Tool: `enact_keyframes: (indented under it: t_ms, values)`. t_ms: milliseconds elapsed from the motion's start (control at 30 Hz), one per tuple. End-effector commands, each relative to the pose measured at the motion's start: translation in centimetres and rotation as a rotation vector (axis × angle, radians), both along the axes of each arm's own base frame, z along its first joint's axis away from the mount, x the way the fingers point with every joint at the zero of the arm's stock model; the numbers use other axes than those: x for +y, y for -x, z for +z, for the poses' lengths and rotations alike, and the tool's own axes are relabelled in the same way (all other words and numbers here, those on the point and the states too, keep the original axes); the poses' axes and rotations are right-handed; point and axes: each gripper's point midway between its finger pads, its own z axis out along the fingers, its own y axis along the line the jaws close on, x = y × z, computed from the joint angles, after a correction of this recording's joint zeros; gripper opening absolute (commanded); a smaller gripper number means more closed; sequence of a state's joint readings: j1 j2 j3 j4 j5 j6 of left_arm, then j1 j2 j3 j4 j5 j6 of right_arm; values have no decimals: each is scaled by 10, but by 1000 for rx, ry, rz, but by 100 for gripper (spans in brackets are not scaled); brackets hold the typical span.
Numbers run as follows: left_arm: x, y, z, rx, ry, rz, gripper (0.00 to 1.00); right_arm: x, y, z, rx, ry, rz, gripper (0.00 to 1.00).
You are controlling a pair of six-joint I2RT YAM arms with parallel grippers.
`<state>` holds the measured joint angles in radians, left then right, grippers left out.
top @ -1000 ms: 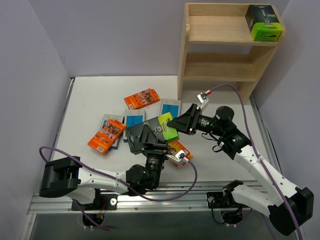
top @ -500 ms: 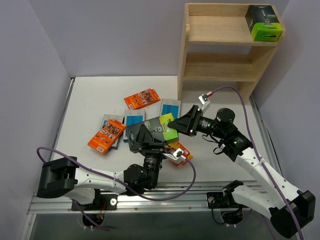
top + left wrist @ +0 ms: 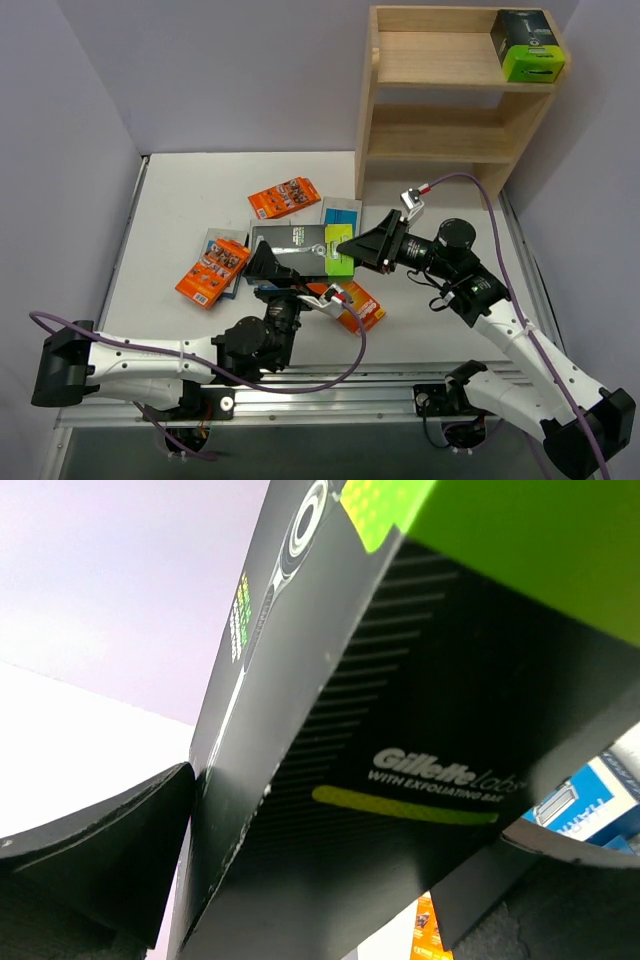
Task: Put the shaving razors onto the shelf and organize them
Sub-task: Pass the shaving razor from the left arm to the right, then place the shaving razor onto shelf
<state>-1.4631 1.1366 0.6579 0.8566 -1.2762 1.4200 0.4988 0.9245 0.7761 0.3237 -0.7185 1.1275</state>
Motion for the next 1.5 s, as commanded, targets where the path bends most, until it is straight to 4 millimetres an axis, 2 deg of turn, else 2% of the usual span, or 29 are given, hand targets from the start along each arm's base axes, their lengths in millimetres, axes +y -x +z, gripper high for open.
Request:
enact_keyframes:
  t_ms: [0, 200, 433, 667, 1067, 1233, 1467]
  values:
    - [26, -1, 28, 18, 336, 26, 94, -9, -3, 20, -128, -7, -43, 0]
    - [28, -1, 28, 25, 346, 20, 94, -7, 3, 15, -139, 14, -4, 0]
    - [42, -3, 34, 14, 423, 10, 94, -7, 16, 8, -168, 22, 54, 0]
    - [53, -7, 39, 51, 551, -33, 94, -6, 29, 10, -167, -39, 102, 0]
    - [55, -24, 30, 74, 557, 7, 94, -6, 41, 18, -194, -94, 129, 0]
    - [61, -31, 26, 70, 553, 43, 94, -14, 21, 3, -145, -45, 5, 0]
    - [58, -35, 18, 50, 439, 91, 94, -33, -5, -11, -79, -57, -142, 0]
